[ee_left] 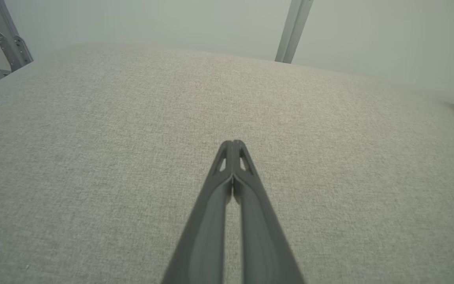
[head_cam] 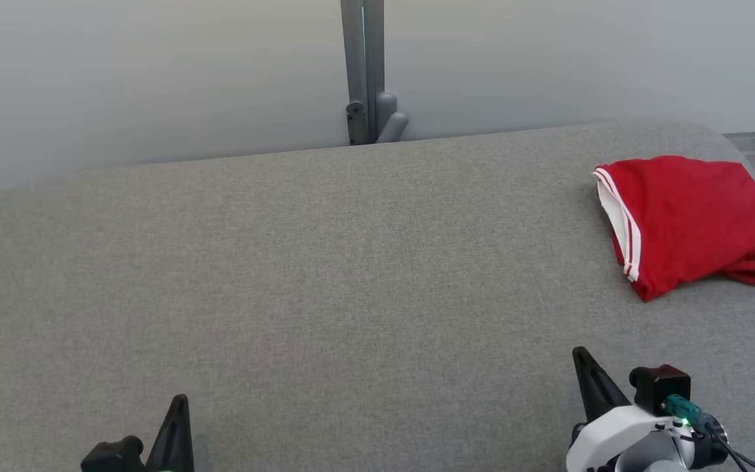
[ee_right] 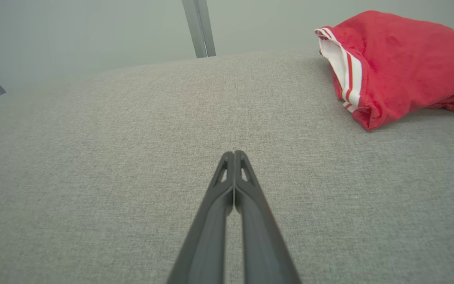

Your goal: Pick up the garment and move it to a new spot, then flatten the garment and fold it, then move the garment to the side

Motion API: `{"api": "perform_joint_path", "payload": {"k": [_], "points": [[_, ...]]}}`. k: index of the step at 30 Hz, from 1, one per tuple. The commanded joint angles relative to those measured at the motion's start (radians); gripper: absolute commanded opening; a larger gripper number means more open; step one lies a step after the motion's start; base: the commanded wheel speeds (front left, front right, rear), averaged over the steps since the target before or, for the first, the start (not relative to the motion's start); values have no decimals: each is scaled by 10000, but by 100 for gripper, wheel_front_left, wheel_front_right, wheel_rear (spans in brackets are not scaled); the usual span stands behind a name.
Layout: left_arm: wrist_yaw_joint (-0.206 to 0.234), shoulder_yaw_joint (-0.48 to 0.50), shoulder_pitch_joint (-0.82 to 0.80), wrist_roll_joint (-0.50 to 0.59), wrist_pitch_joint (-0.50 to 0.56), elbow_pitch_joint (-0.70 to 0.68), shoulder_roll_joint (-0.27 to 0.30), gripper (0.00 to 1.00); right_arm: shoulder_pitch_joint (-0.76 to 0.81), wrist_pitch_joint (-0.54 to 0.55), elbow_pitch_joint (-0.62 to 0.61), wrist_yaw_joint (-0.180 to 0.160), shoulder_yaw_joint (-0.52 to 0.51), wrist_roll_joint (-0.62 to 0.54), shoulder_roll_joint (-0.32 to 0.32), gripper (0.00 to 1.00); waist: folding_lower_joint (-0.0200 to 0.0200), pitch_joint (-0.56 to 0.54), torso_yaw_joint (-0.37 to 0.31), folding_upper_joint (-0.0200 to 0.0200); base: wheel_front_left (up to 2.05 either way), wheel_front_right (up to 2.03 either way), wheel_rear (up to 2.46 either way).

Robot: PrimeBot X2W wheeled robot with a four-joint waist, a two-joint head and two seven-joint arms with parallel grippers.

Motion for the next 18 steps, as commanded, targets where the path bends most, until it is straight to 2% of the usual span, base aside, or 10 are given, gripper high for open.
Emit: {"api": "perform_joint_path", "payload": {"k": [1, 18], "points": [[-24, 84, -223, -401, 89, -125, 23, 0, -221, 94, -186, 0, -106, 429, -14, 0, 0, 3, 2, 0, 0, 0, 0], [-118, 293, -523, -3433, 831, -477, 38, 0, -154, 820, -829, -2, -410, 3642, -29, 0, 0, 47, 40, 0, 0, 0, 0]]}}
